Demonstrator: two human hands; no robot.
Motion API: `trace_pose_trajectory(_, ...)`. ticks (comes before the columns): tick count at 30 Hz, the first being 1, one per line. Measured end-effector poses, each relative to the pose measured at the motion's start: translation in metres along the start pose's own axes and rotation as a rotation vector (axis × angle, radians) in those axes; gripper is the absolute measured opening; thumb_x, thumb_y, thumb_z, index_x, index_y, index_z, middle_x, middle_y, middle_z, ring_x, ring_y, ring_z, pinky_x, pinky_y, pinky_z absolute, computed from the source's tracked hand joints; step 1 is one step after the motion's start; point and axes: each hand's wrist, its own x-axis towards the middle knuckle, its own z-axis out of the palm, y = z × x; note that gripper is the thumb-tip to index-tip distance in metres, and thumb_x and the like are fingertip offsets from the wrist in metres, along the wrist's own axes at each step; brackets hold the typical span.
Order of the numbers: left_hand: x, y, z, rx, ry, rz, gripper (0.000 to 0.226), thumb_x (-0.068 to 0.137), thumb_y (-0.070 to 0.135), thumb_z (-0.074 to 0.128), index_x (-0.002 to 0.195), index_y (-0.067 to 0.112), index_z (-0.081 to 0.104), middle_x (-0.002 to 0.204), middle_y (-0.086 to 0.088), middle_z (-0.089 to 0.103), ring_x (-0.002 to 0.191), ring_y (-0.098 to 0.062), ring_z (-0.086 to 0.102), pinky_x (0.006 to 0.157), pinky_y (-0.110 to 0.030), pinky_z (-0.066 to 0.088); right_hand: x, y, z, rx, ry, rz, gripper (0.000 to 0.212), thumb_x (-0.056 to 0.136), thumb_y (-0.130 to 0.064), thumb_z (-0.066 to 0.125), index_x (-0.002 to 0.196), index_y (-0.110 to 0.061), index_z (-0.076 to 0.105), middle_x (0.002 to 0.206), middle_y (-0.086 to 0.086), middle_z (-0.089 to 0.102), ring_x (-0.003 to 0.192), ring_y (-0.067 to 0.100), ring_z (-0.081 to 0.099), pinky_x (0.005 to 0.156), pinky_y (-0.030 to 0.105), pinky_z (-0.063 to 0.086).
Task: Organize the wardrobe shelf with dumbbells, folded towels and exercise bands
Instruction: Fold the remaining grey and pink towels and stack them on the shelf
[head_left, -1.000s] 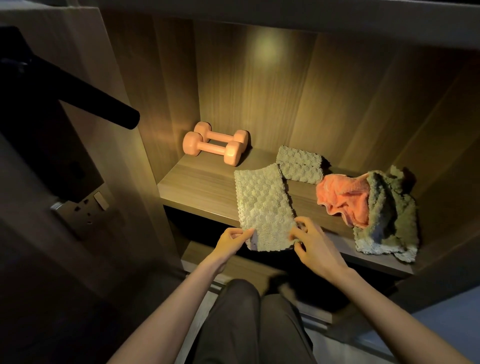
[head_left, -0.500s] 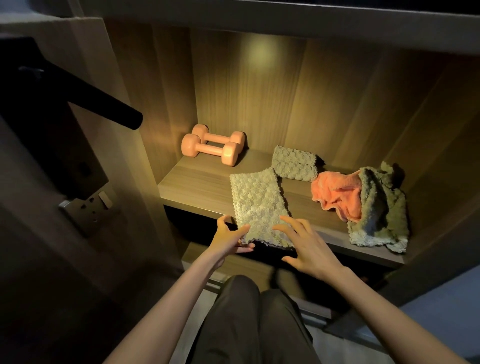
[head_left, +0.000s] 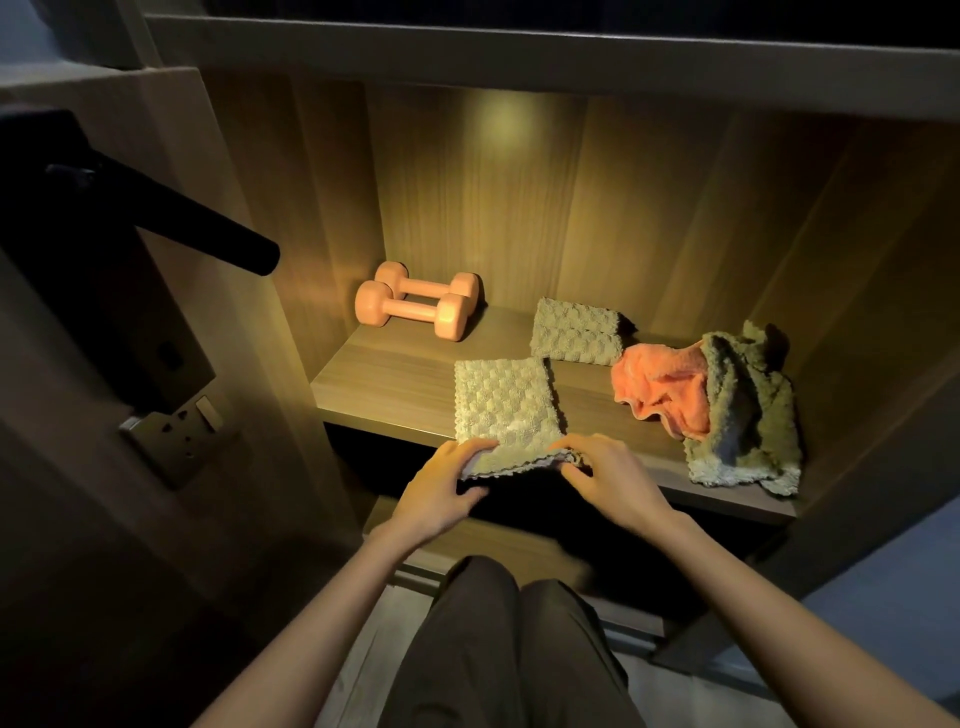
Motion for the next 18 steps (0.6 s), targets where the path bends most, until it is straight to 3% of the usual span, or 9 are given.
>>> trace_pose_trajectory(2,0.005,0.002,0.005,0.046,0.062,-0.029,0.038,0.090,0.024,0.062,0.124,0.037,0.053,0.119,0.008,0.053,0.105,-0.011,0.053,0.087,-0.032,0.048,0.003,0.004,-0.002,-0.028,-0.009,0.030,0.031,0.095,-0.028,0.054,0.125,-0.032,0.057,0.107,-0.002,0.055,0.088,0.013,0.057,0.073,0.028,0.043)
trace_pose_trajectory(8,0.026,0.012,0.021,0.263,0.086,-0.026,0.033,0.092,0.027,0.058,0.124,0.025,0.062,0.097,0.003,0.036,0.100,-0.014,0.038,0.070,-0.022,0.036,0.010,0.025,-0.011,-0.113,0.027,0.126,0.030,0.096,-0.023,0.051,0.123,-0.034,0.056,0.097,-0.007,0.046,0.080,0.012,0.051,0.066,0.028,0.039)
trace_pose_trajectory(11,0.036,0.028,0.035,0.313,0.204,0.036,0.031,0.089,0.020,0.061,0.118,0.026,0.067,0.103,0.003,0.037,0.102,-0.017,0.035,0.078,-0.021,0.036,0.016,0.038,-0.019,-0.063,0.033,0.164,0.029,0.096,-0.017,0.048,0.117,-0.034,0.059,0.111,-0.002,0.058,0.094,0.018,0.055,0.072,0.033,0.044)
trace_pose_trajectory(13,0.042,0.039,0.047,0.316,0.278,0.041,0.033,0.086,0.016,0.063,0.116,0.028,0.068,0.112,0.004,0.043,0.106,-0.016,0.037,0.086,-0.023,0.039,0.019,0.045,-0.024,-0.006,0.063,0.214,0.030,0.095,-0.015,0.048,0.112,-0.035,0.062,0.106,0.000,0.063,0.081,0.016,0.058,0.071,0.034,0.048)
trace_pose_trajectory(15,0.047,0.045,0.061,0.300,0.278,0.030,0.034,0.086,0.014,0.061,0.117,0.026,0.068,0.126,0.007,0.047,0.117,-0.016,0.039,0.096,-0.026,0.040,0.020,0.053,-0.027,0.025,0.096,0.250,0.029,0.095,-0.013,0.050,0.111,-0.033,0.063,0.103,0.001,0.066,0.078,0.014,0.060,0.074,0.036,0.050)
trace_pose_trajectory(18,0.055,0.051,0.080,0.277,0.205,0.041,0.038,0.090,0.016,0.057,0.128,0.020,0.058,0.144,0.006,0.042,0.135,-0.017,0.033,0.111,-0.029,0.029,0.016,0.066,-0.030,-0.042,0.048,0.260,0.029,0.094,-0.013,0.051,0.114,-0.030,0.062,0.108,0.000,0.065,0.092,0.016,0.059,0.081,0.038,0.051)
